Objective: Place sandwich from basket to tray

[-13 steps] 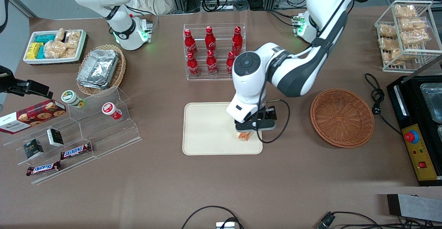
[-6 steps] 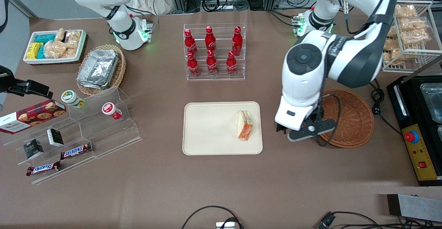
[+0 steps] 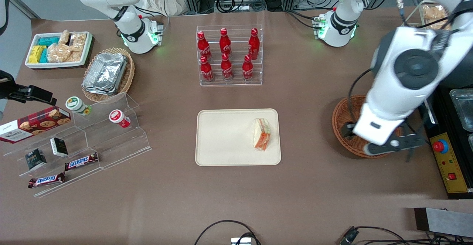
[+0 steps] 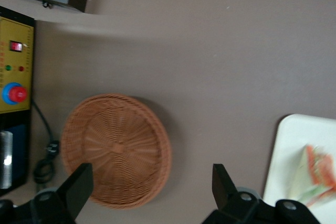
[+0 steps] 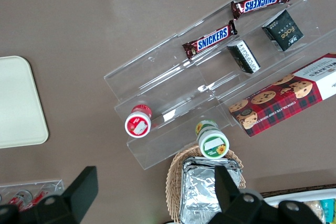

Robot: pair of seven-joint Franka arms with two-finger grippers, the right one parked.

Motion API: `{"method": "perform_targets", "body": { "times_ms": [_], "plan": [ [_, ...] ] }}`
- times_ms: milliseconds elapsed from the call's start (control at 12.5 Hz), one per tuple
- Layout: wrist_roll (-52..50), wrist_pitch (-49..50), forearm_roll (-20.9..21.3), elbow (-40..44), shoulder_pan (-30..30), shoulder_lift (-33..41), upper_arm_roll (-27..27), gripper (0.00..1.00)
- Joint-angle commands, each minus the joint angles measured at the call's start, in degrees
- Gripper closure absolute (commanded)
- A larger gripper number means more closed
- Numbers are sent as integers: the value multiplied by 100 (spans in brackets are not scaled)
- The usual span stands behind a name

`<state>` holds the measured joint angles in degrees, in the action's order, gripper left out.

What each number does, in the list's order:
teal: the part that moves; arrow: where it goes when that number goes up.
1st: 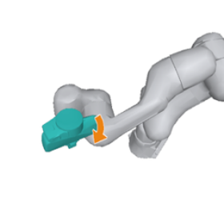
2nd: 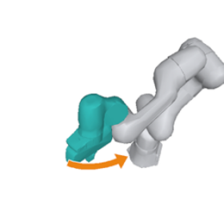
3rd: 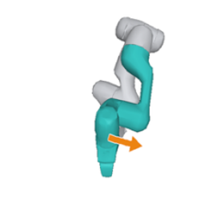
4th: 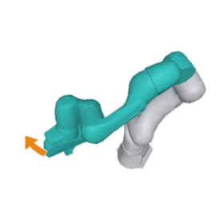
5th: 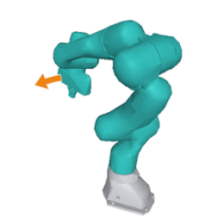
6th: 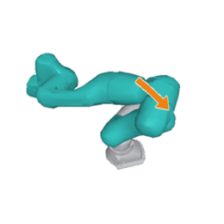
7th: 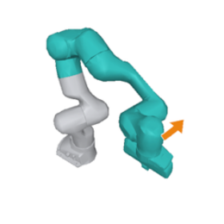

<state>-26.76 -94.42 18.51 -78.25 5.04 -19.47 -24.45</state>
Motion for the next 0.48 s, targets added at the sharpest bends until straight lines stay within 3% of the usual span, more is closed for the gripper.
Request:
{"method": "perform_targets", "body": {
  "times_ms": [0,160,399],
  "plan": [
    [889,-59,-479,-770,314,785,403,0],
    [1679,-68,-839,-971,138,1084,1106,0],
    [2490,-77,-1016,-1297,137,1523,1556,0]
  ]
}}
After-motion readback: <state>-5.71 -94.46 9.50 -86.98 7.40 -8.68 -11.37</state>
